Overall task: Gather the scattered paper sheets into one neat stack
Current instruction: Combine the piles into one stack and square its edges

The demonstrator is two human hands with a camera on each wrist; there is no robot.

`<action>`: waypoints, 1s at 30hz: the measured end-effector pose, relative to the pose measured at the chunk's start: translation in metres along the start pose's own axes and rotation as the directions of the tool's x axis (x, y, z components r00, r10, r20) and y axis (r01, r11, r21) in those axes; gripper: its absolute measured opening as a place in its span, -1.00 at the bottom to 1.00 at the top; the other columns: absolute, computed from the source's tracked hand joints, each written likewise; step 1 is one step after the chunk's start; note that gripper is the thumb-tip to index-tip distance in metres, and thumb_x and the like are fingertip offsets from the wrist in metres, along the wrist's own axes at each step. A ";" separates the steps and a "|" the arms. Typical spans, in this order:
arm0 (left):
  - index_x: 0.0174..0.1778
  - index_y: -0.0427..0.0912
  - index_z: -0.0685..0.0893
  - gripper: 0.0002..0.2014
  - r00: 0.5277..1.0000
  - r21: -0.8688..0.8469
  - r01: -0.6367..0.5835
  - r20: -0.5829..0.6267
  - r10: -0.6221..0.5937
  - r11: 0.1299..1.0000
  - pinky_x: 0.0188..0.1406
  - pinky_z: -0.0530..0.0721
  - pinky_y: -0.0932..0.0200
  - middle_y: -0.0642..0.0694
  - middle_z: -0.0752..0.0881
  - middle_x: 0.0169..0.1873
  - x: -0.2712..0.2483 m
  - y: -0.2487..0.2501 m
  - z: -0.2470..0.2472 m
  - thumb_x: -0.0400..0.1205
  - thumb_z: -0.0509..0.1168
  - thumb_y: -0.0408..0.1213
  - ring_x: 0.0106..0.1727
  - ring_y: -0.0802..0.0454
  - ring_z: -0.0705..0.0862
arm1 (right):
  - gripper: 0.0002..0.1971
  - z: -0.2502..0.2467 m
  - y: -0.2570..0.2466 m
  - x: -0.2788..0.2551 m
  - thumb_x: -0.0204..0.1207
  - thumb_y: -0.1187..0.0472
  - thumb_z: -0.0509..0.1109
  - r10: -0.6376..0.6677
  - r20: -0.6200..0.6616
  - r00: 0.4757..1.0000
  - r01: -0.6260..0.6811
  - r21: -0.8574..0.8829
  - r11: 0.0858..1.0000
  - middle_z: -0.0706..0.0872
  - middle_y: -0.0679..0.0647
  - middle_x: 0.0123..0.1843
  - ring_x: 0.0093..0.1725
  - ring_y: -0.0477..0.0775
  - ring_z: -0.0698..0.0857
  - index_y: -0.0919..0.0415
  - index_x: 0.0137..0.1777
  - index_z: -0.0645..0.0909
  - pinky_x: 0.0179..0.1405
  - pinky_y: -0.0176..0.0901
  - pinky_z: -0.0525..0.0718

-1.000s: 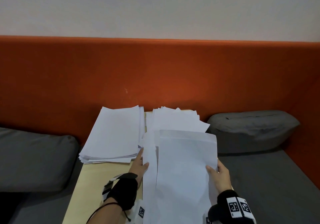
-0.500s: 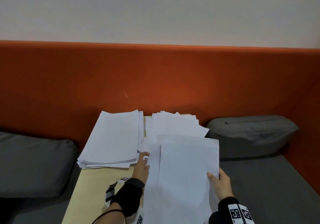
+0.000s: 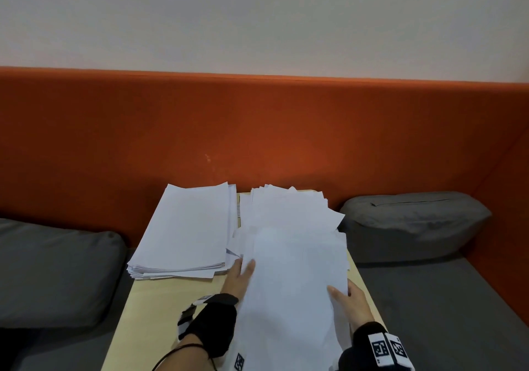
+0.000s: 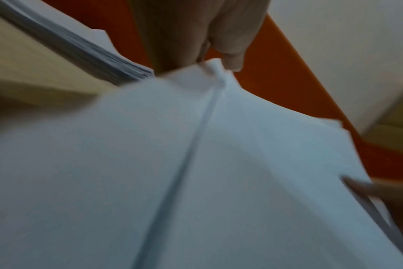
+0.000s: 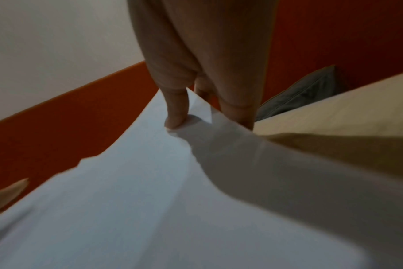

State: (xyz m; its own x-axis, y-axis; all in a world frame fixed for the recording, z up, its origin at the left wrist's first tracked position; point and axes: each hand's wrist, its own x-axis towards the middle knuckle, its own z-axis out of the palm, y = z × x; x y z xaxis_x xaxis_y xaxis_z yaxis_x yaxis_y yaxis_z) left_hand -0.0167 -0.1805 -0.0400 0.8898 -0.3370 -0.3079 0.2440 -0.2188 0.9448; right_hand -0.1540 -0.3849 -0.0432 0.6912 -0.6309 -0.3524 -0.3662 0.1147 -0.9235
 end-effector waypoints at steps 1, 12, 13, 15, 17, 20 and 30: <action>0.43 -0.21 0.41 -0.61 0.997 0.055 -0.004 0.081 0.000 0.998 0.22 0.46 0.49 -0.05 0.55 0.26 -0.005 0.001 0.004 0.66 0.24 -0.33 0.34 0.01 0.49 | -0.67 0.004 0.001 -0.001 0.55 0.44 0.32 0.011 0.019 1.000 -0.011 -0.020 1.000 0.73 0.23 0.12 0.13 0.25 0.68 0.43 0.31 0.52 0.17 0.08 0.64; 0.49 -0.25 0.35 -0.53 0.939 0.033 -0.338 0.080 0.335 0.941 0.29 0.48 0.21 -0.06 0.52 0.32 -0.023 0.074 -0.008 0.64 0.17 -0.53 0.33 0.03 0.51 | -0.77 0.008 -0.051 -0.013 0.54 0.47 0.31 -0.179 0.047 0.983 0.179 0.003 0.984 0.72 0.23 0.18 0.07 0.16 0.70 0.29 0.16 0.61 0.03 -0.12 0.65; 0.48 -0.28 0.35 -0.54 0.925 0.018 -0.376 0.064 0.374 0.927 0.32 0.49 0.17 -0.07 0.52 0.32 -0.023 0.084 -0.009 0.64 0.17 -0.54 0.32 0.03 0.52 | -0.75 0.009 -0.062 -0.014 0.54 0.47 0.31 -0.232 0.031 0.972 0.231 0.019 0.973 0.72 0.20 0.17 0.08 0.14 0.69 0.25 0.17 0.60 0.07 -0.10 0.64; 0.46 -0.30 0.38 -0.57 0.896 -0.020 -0.442 0.035 0.443 0.897 0.32 0.54 0.07 -0.14 0.57 0.29 -0.025 0.101 -0.011 0.64 0.16 -0.56 0.27 0.00 0.57 | -0.71 0.011 -0.083 -0.018 0.56 0.46 0.29 -0.314 0.008 0.949 0.314 0.046 0.948 0.70 0.13 0.15 0.09 0.07 0.67 0.26 0.25 0.58 0.08 -0.20 0.62; 0.43 -0.28 0.40 -0.59 0.876 -0.068 -0.480 0.027 0.482 0.875 0.18 0.62 0.23 -0.11 0.61 0.21 -0.027 0.115 -0.014 0.65 0.15 -0.56 0.14 0.11 0.65 | -0.69 0.012 -0.097 -0.020 0.56 0.45 0.29 -0.383 -0.006 0.924 0.383 0.064 0.922 0.69 0.06 0.10 0.03 -0.04 0.67 0.27 0.28 0.57 -0.05 -0.44 0.65; 0.32 -0.15 0.43 -0.62 0.855 -0.122 -0.510 0.036 0.518 0.851 0.02 0.64 0.46 0.04 0.63 0.07 -0.031 0.127 -0.015 0.64 0.15 -0.58 -0.09 0.48 0.68 | -0.75 0.015 -0.108 -0.020 0.55 0.44 0.31 -0.446 -0.040 0.894 0.448 0.092 0.889 0.72 0.00 -0.02 -0.03 -0.14 0.67 0.26 0.20 0.60 -0.16 -0.54 0.66; 0.01 -0.25 0.65 -0.88 0.904 -0.111 -0.414 0.071 0.423 0.904 -0.16 0.70 0.29 -0.01 0.74 -0.18 -0.047 0.120 -0.016 0.63 0.24 -0.46 -0.22 0.22 0.74 | -0.77 0.023 -0.104 -0.024 0.49 0.39 0.42 -0.401 0.003 0.916 0.398 0.111 0.911 0.72 0.14 -0.04 0.02 0.13 0.69 0.29 0.14 0.61 -0.07 -0.21 0.64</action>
State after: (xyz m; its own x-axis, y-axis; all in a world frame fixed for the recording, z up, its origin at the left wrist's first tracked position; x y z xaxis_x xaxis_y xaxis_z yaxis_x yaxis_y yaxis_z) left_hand -0.0228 -0.1766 0.0894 0.8797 -0.4620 0.1131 -0.1051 0.0431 0.9935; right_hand -0.1178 -0.3643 0.0577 0.7821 -0.6213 0.0472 0.0109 -0.0621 -0.9980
